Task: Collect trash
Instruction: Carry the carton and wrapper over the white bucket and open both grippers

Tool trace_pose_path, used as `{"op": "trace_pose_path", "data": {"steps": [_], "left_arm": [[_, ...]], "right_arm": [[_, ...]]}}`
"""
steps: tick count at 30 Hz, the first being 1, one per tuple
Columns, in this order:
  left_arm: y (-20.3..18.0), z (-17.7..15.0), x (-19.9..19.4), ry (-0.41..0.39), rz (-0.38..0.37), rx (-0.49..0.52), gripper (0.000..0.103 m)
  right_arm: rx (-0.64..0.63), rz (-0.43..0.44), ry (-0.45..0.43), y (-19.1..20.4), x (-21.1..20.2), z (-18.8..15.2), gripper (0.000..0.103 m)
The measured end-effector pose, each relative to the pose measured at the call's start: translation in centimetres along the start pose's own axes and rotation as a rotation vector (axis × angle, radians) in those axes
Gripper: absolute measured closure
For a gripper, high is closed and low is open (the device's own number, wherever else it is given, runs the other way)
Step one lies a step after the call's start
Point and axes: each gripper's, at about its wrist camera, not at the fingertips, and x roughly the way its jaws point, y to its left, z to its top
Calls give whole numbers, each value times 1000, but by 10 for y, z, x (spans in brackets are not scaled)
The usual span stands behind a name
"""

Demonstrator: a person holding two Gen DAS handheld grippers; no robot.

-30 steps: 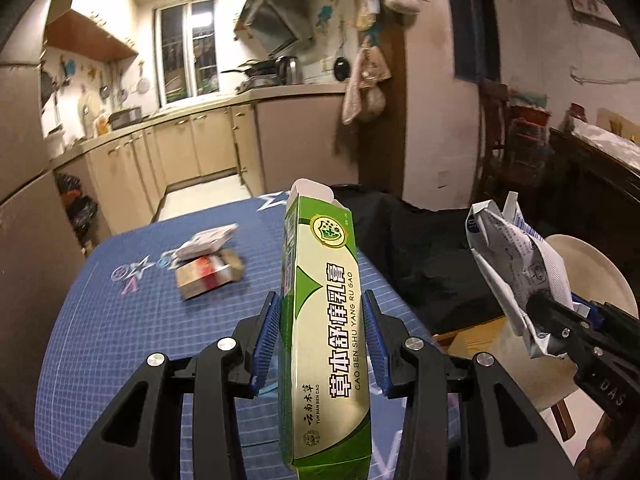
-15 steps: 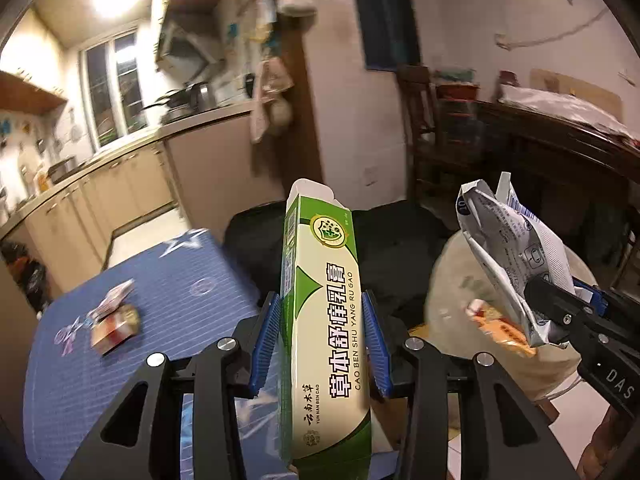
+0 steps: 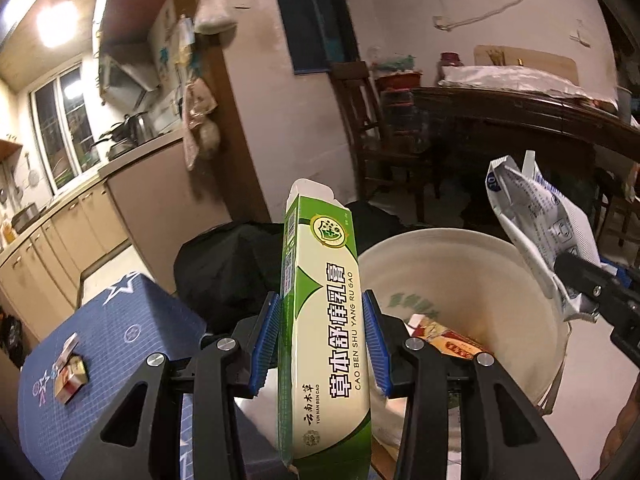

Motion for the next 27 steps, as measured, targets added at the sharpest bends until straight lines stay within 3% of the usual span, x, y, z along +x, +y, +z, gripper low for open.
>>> {"op": "trace_pose_path", "data": {"steps": [16,19,22,23,27], "left_arm": [[-28,14,39,12,-194,47,59],[-27,15,51,25,-237,29,55],[-26,15,61,31,-226,37,44],[-25,15,62,29,-215,35,35],[-19,15,62,21,-205,15,33]], "right_arm": [[-22,-88,18,-32,7,5,75],[-47,-91,38,-28,19,8,74],[-74,-121,62,-25,34,8,56],[-75,-122,63,-25,36,9,53],[-64,-127,68,-29,40,5,53]]}}
